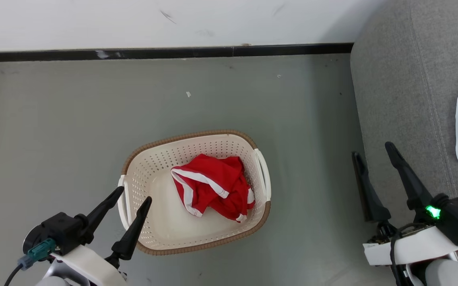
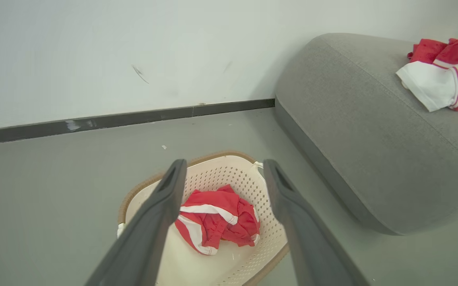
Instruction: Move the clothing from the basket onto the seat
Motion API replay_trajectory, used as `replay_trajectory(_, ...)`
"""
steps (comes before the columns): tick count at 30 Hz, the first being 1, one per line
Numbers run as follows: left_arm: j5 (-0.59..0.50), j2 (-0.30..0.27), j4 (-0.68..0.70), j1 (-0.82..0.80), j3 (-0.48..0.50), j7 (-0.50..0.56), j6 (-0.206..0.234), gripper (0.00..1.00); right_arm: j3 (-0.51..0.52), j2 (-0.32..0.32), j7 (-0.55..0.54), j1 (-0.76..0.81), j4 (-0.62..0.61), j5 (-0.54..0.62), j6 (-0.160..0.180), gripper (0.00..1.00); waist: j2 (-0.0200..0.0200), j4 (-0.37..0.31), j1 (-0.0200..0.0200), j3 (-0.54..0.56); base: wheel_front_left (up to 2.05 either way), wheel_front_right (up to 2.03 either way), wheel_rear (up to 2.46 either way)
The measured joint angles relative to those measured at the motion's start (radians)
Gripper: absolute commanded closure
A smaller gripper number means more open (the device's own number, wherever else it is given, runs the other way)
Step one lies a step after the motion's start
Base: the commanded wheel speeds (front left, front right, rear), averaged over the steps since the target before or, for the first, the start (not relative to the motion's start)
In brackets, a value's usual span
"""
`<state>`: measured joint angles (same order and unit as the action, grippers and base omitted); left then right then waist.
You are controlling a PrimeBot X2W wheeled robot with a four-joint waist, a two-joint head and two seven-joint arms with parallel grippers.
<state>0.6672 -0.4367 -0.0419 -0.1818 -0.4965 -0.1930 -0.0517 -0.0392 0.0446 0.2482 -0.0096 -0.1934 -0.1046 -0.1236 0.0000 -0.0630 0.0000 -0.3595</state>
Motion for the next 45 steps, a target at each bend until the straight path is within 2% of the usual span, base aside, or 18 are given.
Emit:
replay_trajectory(9,-0.038,-0.017,-0.038,-0.071,-0.033,0.026,-0.030,0.00,0.021,-0.001,0.003,-0.021,-0.046,0.019,0.000,0.00,0.0000,-0.035,0.0000,-0.085,0.00,0.00,0.00)
replay_trajectory(14,-0.046,-0.020,-0.058,-0.113,-0.048,0.043,-0.040,0.00,0.027,-0.001,0.007,-0.038,-0.070,-0.010,0.000,0.00,0.0000,-0.057,0.0000,-0.131,0.00,0.00,0.00)
replay_trajectory(45,-0.114,-0.013,-0.273,-0.390,-0.104,0.184,-0.057,0.00,0.015,-0.003,0.007,-0.101,-0.154,-0.100,0.000,0.00,0.0000,-0.211,0.0000,-0.394,0.00,0.00,0.00)
